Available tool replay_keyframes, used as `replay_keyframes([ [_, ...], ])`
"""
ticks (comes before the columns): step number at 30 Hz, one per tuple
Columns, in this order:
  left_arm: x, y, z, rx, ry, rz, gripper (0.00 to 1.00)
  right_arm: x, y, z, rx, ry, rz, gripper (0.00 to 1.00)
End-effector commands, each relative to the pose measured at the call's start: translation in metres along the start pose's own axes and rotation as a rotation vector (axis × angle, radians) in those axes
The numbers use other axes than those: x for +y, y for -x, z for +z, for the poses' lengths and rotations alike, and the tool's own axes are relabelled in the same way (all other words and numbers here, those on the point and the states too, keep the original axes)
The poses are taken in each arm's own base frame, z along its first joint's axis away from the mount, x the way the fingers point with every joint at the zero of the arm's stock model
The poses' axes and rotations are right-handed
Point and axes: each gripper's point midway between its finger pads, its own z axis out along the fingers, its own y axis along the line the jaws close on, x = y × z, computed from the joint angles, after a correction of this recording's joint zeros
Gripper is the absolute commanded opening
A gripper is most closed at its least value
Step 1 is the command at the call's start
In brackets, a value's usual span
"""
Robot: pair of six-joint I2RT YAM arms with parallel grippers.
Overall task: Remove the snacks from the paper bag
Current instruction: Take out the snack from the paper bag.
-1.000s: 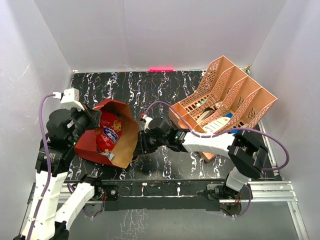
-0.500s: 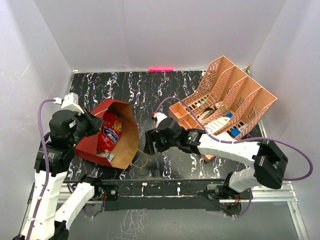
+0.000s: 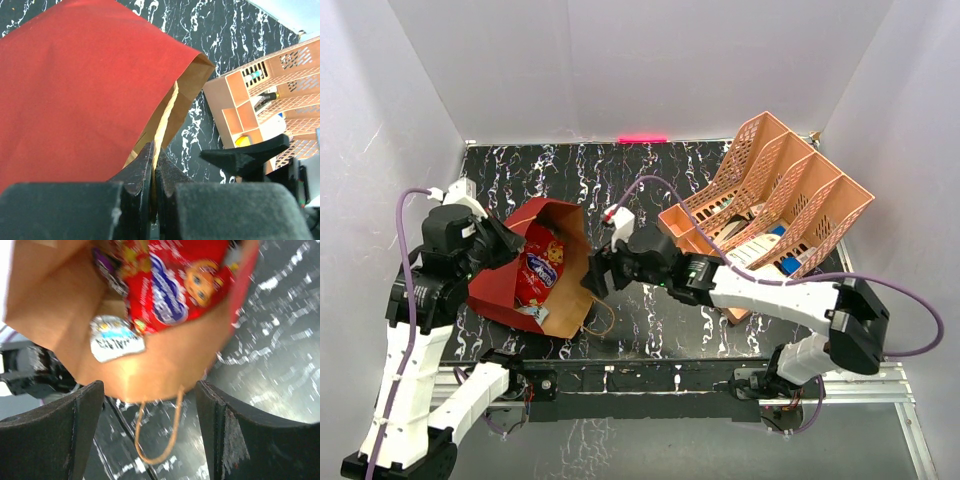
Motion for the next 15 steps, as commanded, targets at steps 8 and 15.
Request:
replay_keyframes([
  [8, -0.01, 0.02, -0.019, -0.044, -0.028, 0.066, 0.0, 0.057, 0.092, 0.066, -0.445, -0.026, -0.034, 0.76],
  [15, -0.015, 0.027, -0.033, -0.088, -0.06, 0.101, 0.0, 0.048, 0.075, 0.122, -0.475, -0.053, -0.133, 0.77],
])
